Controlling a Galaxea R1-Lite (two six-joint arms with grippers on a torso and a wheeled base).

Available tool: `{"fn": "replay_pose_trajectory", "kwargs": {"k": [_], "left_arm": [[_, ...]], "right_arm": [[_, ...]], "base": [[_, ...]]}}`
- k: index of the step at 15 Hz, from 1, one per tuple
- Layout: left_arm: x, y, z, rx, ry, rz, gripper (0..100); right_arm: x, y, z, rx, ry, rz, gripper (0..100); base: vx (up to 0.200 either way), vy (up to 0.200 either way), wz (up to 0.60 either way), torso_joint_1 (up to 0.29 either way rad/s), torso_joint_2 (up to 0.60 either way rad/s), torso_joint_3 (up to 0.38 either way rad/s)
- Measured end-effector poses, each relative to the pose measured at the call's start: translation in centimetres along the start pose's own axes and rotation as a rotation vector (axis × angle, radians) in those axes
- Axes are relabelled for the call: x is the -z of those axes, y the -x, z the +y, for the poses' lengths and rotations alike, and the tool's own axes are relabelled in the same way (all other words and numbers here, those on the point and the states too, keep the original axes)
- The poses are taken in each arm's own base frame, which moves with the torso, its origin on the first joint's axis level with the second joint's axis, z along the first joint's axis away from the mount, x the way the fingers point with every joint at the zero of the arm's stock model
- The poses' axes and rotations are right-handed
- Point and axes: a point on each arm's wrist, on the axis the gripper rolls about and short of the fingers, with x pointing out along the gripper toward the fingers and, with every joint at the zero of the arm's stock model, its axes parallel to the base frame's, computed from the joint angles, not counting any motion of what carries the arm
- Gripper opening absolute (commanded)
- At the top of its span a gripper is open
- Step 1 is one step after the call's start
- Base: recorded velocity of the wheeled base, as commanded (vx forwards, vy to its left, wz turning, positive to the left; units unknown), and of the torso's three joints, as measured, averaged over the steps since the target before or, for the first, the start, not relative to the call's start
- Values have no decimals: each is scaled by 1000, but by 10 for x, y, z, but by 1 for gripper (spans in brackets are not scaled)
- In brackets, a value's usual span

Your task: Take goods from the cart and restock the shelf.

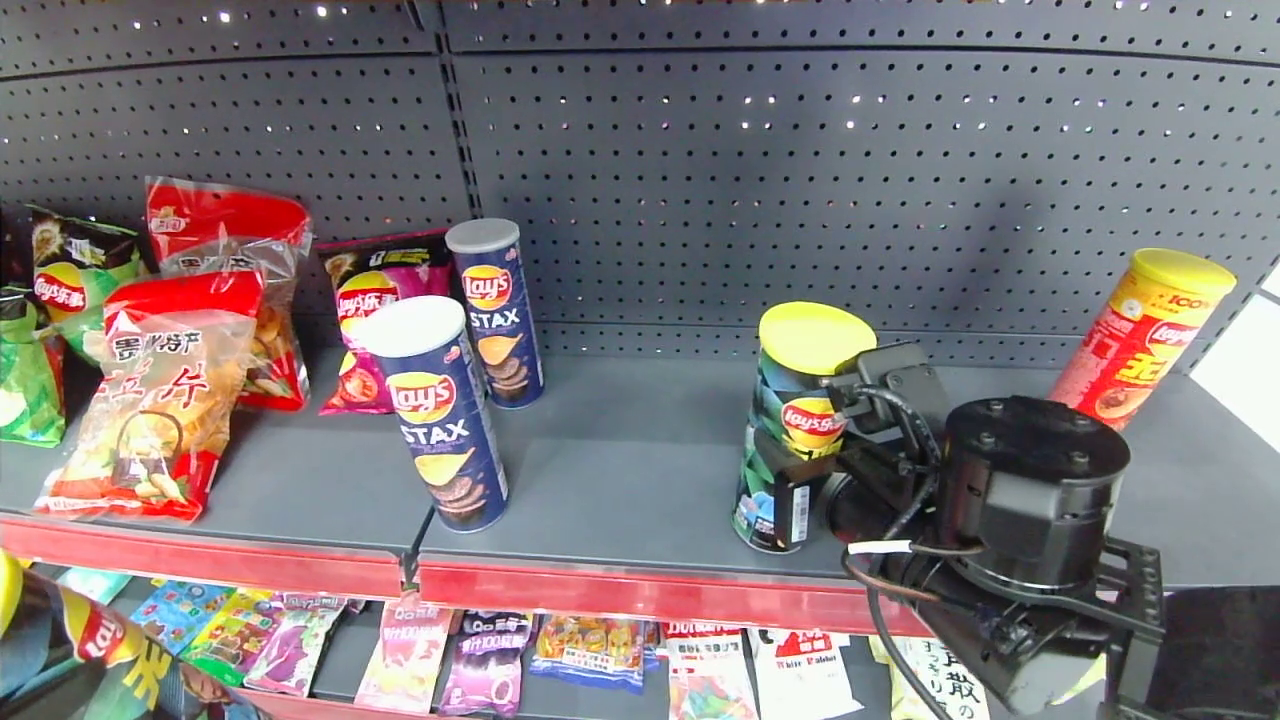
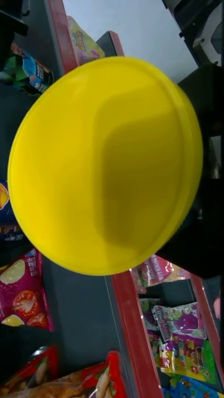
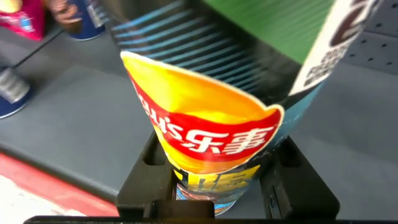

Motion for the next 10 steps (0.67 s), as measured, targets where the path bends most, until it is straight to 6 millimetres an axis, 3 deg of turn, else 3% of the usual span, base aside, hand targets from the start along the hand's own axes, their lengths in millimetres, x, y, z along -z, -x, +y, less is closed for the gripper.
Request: {"fn": "replay_pose_trajectory", "kwargs": {"k": [10], "left_arm": [[0,0,0,0,-1,-3,0]], "right_arm": [[12,6,3,-19,-2,36,0]], "base": [[0,0,0,0,0,0]]}}
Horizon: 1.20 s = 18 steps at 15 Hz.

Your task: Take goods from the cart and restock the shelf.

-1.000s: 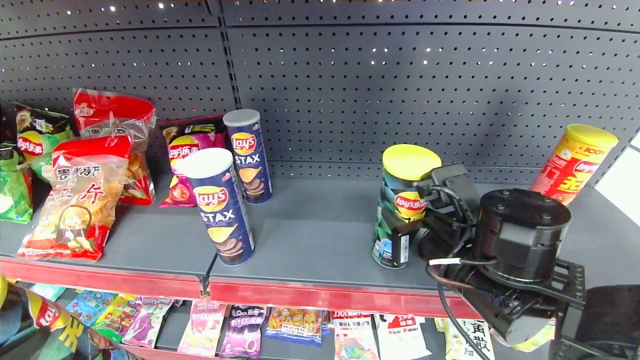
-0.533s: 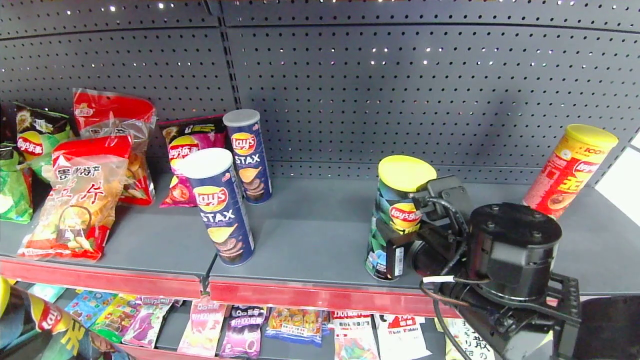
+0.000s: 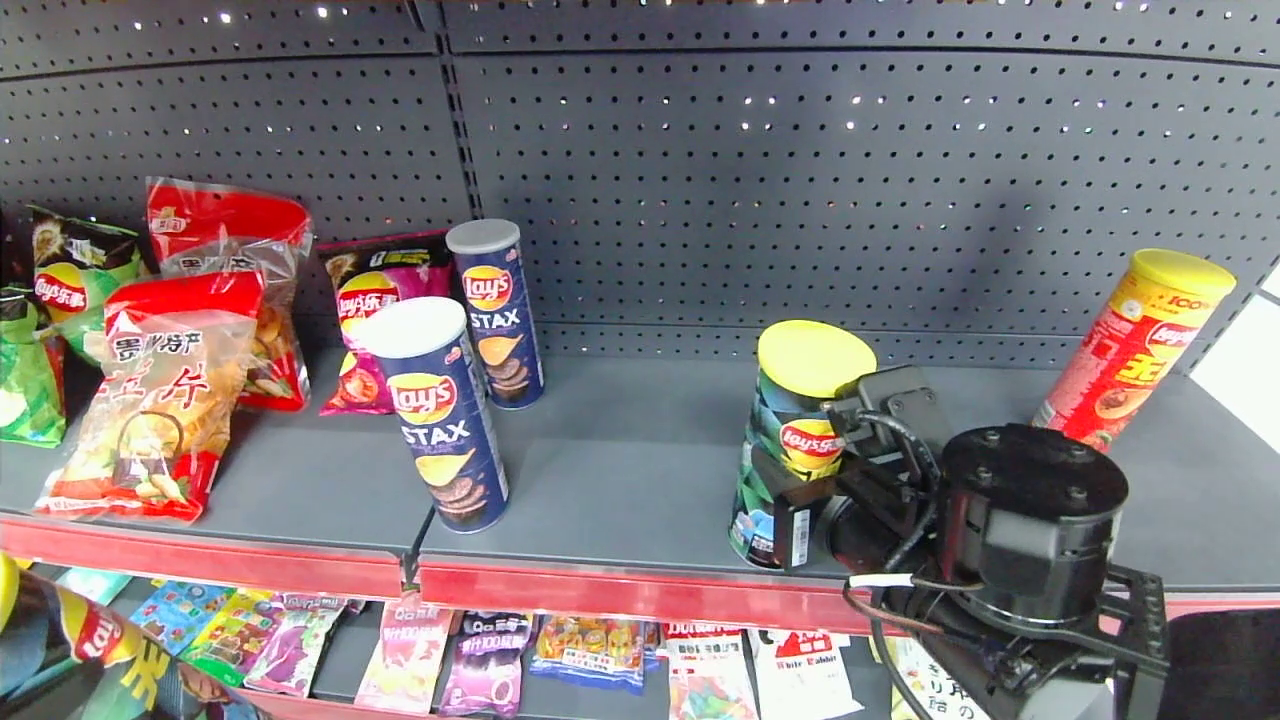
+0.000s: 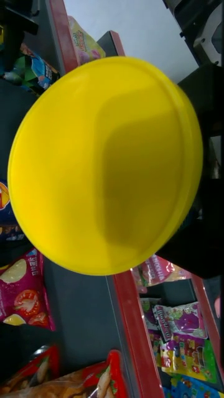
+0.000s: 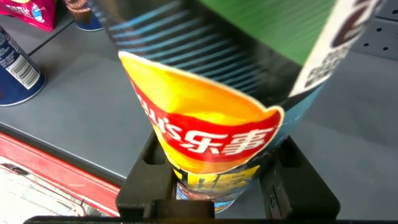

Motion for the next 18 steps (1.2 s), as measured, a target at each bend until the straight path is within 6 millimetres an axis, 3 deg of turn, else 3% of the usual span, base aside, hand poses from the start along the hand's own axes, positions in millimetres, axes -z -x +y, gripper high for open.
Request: {"fn": "replay_pose_trajectory", "kwargs": {"k": [5,6,13,18], "left_arm": [[1,0,0,0,-1,-1,0],[1,0,0,0,-1,-1,0],[1,0,0,1,0,0,0],[0,-1,0,3,1,4,0]], "right_arm": [[2,0,1,-10,4,7,0],[1,0,2,-11,4,7,100],[3,1,2,-10,8,13,100],[-1,15,-1,-26,-1,-7,100]], "base": [[0,0,0,0,0,0],[0,0,0,0,0,0],[0,0,0,0,0,0],[0,0,0,0,0,0]]}}
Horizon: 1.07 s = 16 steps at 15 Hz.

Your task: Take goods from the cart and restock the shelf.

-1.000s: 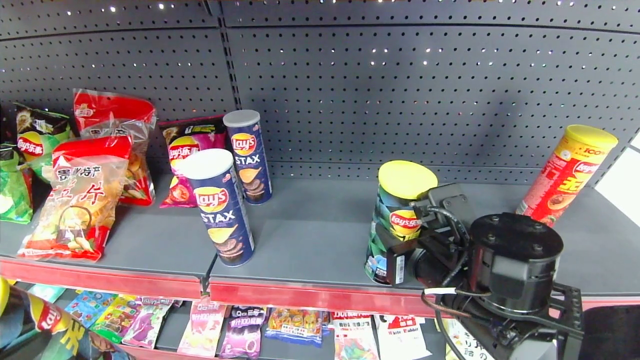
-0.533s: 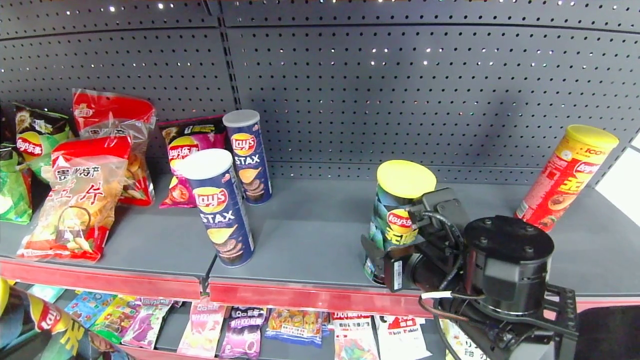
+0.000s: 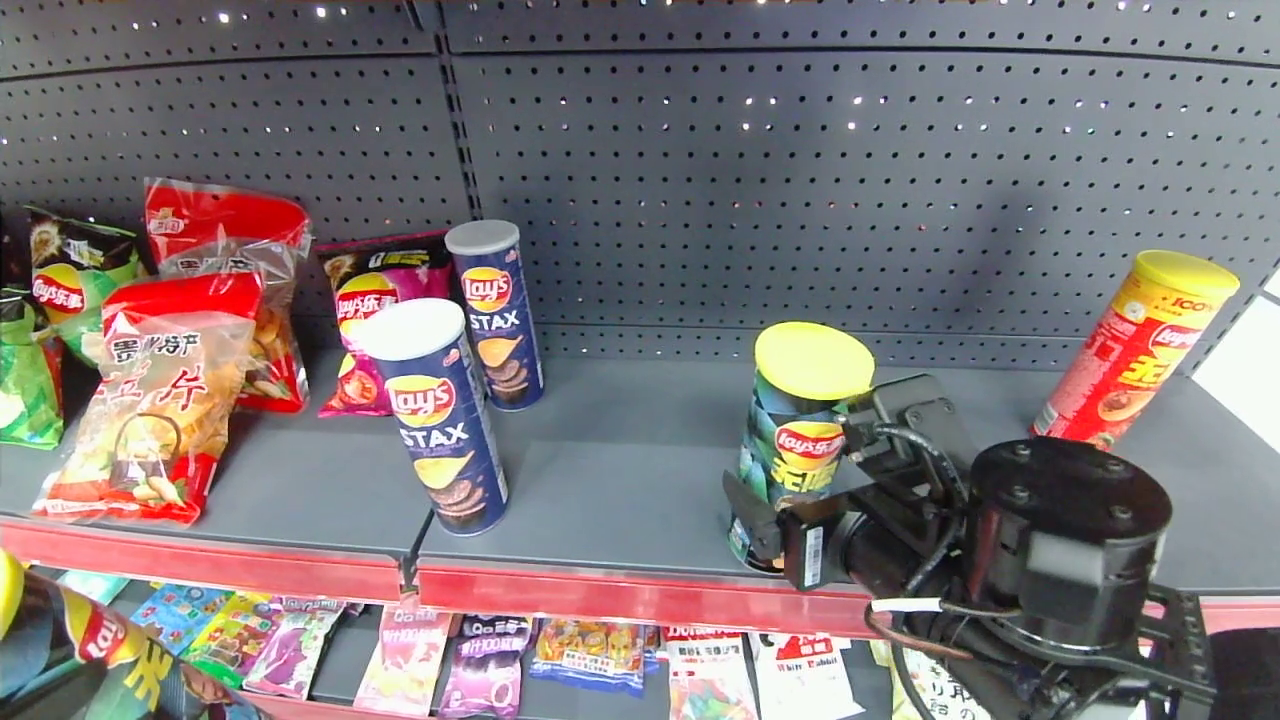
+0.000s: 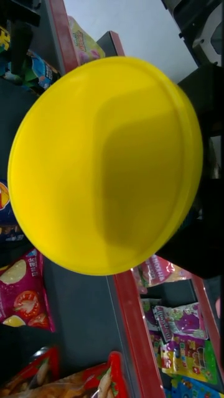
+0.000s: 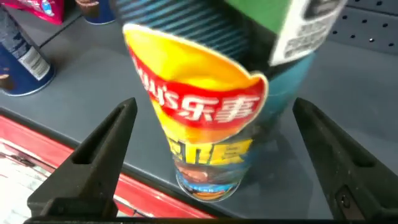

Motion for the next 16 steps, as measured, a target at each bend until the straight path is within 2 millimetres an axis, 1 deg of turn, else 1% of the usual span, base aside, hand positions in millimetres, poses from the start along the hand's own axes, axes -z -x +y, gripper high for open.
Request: {"fn": "replay_pose_trajectory", "kwargs": {"k": [3,7,9,12,15,16], "left_arm": [[0,0,0,1,0,0,0],[0,0,0,1,0,-1,0],[0,0,0,3,0,-1,0],[-1,0,0,2,-1,-2,0],[-1,0,0,5,-3,-4,0],[-1,0,0,8,-2,-2,0]], "right_arm": [[9,18,-7,-15,22,22,100],[20,52,-17,-65,48,31,100],[24,66,-23,-83,65,29,100],[30,80,-36,-79,71,32,100],[29,88,-54,-31,74,8,100],[27,90,-63,-10,85,-6,100]], "base": [[0,0,0,0,0,0],[0,0,0,0,0,0],[0,0,0,0,0,0],[0,0,0,0,0,0],[0,0,0,0,0,0],[0,0,0,0,0,0]]}}
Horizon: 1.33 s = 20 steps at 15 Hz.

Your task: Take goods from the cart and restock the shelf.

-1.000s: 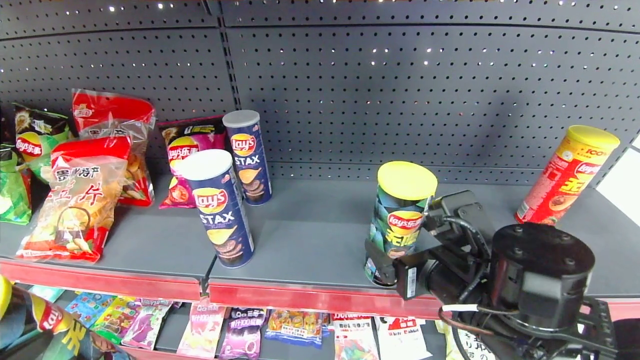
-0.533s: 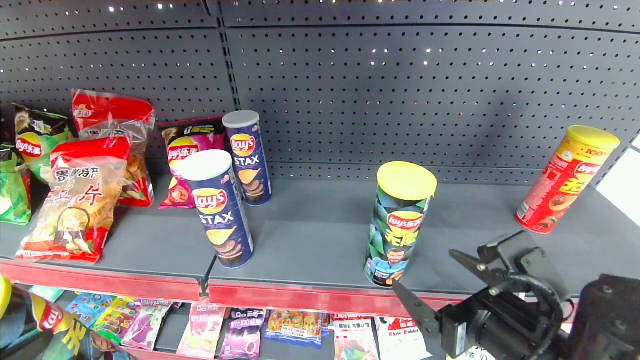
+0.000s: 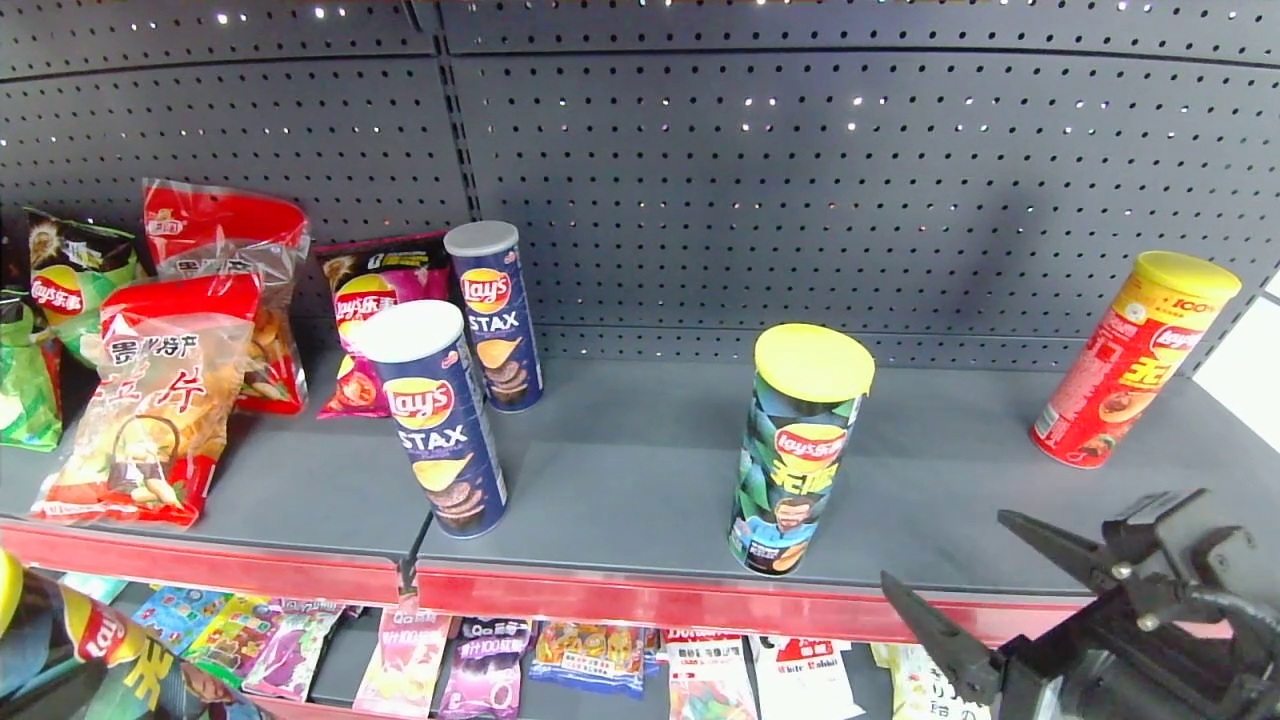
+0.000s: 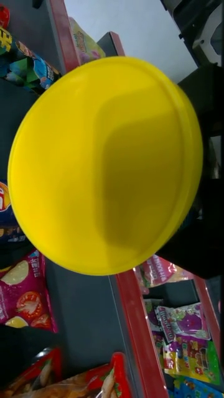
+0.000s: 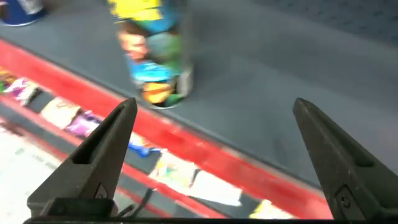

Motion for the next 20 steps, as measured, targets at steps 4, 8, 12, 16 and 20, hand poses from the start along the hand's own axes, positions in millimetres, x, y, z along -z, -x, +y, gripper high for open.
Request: {"fn": "replay_pose_trajectory", "kwargs": {"k": [4,8,12,16,20], "left_arm": [[1,-1,0,27,2,3,0],[0,0,-1,52,0,-3,0],[1,2,-3,93,-4,-14,0],[1,3,-4,123,-7,-20,0],[1,6,-6,149,-12,-33,0]], "right_arm": [[-5,7,-58,158,-8,-55,100],[9,46,-82,213,-16,-6,100],[32,112,-75,212,-27,278,100],[22,177,-61,467,-102,177,100],[40,173,-48,526,-141,26,100]], "base": [[0,0,0,0,0,0],[0,0,0,0,0,0],[0,0,0,0,0,0],[0,0,0,0,0,0],[0,0,0,0,0,0]]}}
